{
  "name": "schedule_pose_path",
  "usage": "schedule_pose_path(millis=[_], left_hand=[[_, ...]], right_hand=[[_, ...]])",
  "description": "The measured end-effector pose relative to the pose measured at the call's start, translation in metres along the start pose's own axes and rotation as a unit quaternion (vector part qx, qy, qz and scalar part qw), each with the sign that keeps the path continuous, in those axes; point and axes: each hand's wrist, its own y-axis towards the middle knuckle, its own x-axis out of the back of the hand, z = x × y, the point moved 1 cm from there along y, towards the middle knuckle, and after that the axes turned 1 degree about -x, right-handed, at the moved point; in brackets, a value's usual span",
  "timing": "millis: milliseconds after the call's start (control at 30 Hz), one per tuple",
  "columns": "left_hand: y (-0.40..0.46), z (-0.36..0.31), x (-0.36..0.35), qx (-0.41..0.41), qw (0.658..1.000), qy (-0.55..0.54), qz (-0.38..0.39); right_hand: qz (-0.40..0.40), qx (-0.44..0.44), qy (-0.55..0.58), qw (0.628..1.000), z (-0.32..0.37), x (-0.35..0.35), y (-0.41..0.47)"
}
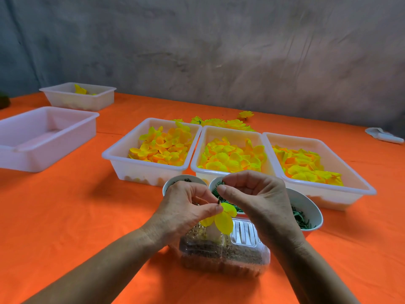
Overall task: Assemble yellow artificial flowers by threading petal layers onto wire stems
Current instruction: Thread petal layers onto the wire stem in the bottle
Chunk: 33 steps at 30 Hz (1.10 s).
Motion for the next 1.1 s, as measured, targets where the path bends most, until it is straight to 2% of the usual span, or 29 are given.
schedule_pose_path(millis=[300,533,933,1100], left_hand=[[-0.0006,0.0,0.0001,-0.003,1.0,0.006,0.0],[0.0009,0.0014,-0.0012,-0.005,1.0,-0.001,0.005],[0.0006,0.003,-0.0009,-0.004,1.0,0.001,-0.002],[-0.0002,0.0011,-0.0011,-0.004,1.0,-0.007,0.002]], right_hand=[[0.001,0.008,-0.02,1.0,-0.0018,-0.0001,-0.0022],[0.024,0.019,0.016,0.999,-0.0038,-0.0001,-0.0008],[0.044,-0.009,0.075,0.996,-0.0089,0.0003,-0.0024],[0.05,-0.033,0.061,0.996,-0.0085,0.0008,-0.0016]])
